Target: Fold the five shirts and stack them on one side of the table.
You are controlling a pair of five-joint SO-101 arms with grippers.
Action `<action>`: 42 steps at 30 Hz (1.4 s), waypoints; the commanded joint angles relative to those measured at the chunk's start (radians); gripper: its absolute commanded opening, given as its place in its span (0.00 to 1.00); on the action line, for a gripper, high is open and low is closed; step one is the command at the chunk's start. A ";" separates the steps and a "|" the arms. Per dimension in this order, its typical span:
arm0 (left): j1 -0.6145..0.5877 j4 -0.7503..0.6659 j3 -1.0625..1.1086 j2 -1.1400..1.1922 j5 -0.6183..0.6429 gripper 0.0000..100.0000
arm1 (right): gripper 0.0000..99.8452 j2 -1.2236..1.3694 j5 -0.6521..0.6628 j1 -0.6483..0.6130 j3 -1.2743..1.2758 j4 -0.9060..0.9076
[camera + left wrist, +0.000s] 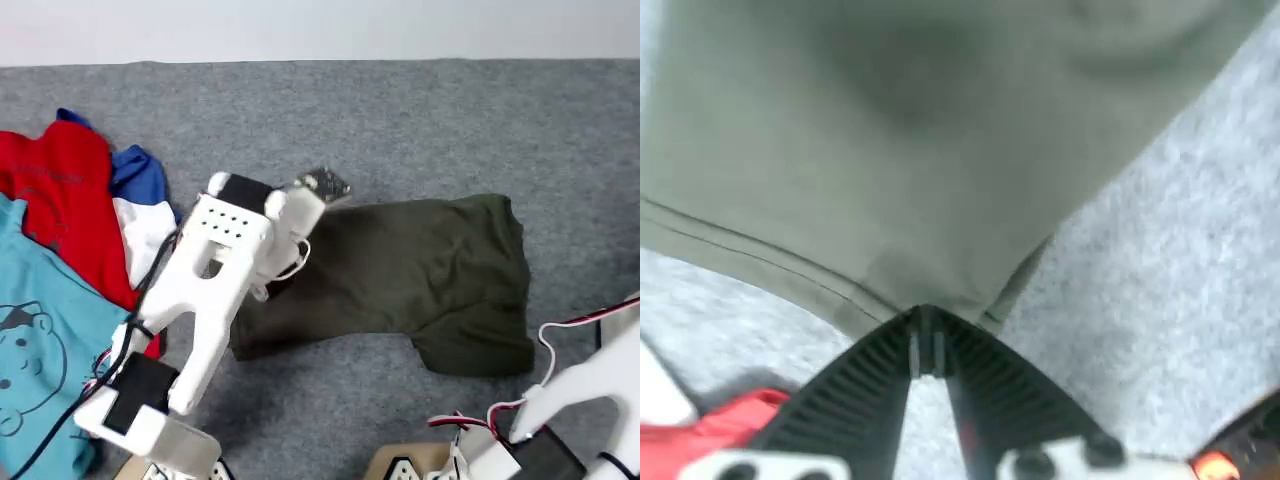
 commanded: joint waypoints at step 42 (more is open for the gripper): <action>0.692 0.061 -1.089 0.937 0.000 0.12 | 0.01 -0.472 -0.370 -0.111 -0.052 0.099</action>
